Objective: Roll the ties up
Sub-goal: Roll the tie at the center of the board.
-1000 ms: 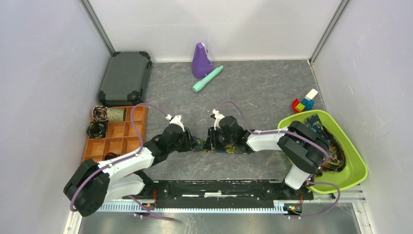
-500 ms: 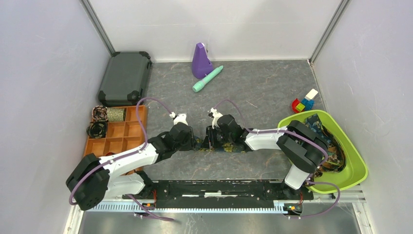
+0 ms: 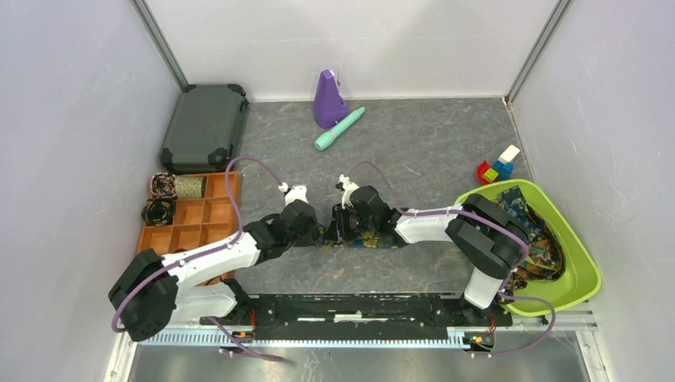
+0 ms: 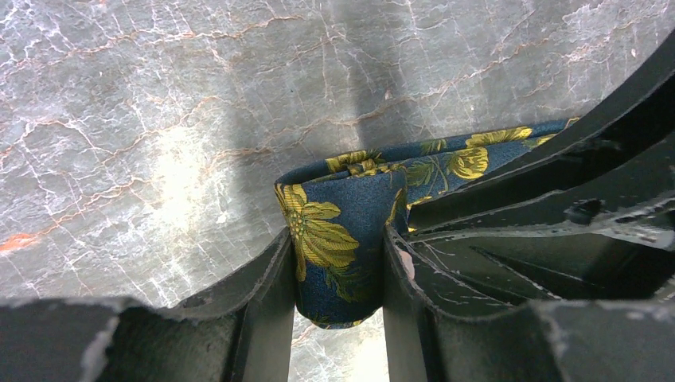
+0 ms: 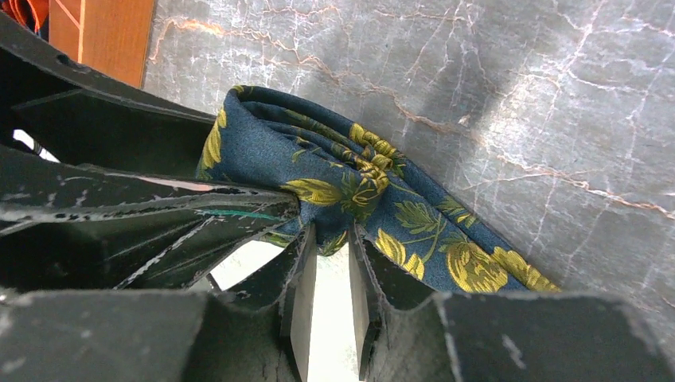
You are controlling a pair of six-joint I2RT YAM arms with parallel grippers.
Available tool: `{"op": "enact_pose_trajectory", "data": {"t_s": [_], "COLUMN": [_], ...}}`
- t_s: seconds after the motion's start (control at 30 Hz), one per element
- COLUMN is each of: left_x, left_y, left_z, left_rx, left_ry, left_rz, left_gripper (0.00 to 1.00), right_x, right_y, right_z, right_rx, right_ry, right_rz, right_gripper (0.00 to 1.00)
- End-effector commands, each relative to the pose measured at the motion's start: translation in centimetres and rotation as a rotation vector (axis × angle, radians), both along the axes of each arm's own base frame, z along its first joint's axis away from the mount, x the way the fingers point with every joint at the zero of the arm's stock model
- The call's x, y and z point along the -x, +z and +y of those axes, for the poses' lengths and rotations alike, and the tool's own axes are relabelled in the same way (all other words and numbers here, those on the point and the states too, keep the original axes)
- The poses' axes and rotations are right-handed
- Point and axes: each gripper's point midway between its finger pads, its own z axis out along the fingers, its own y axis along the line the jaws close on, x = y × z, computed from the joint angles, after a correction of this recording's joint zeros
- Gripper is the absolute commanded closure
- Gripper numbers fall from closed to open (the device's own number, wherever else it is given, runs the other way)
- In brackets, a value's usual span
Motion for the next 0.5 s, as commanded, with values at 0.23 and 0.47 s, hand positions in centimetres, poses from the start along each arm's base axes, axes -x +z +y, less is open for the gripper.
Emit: {"op": "enact_pose_trajectory", "data": {"t_s": [0.23,0.47], "left_x": [0.1,0.2], "left_y": [-0.1,-0.1], "left_z": [0.8,1.4], "left_rx": [-0.119,-0.162], "left_ry": [-0.023,-0.020], "left_rz": [0.002,0.006], "left_gripper": [0.65,0.66], "right_x": [0.3,0.0], "right_y": [0.6,1.2], "right_z": [2.1,1.0], "right_rx": [-0.052,-0.020], "right_ry": [0.031,0.019], "right_rz": [-0.005,-0.037], "right_gripper": [0.74,0.73]}}
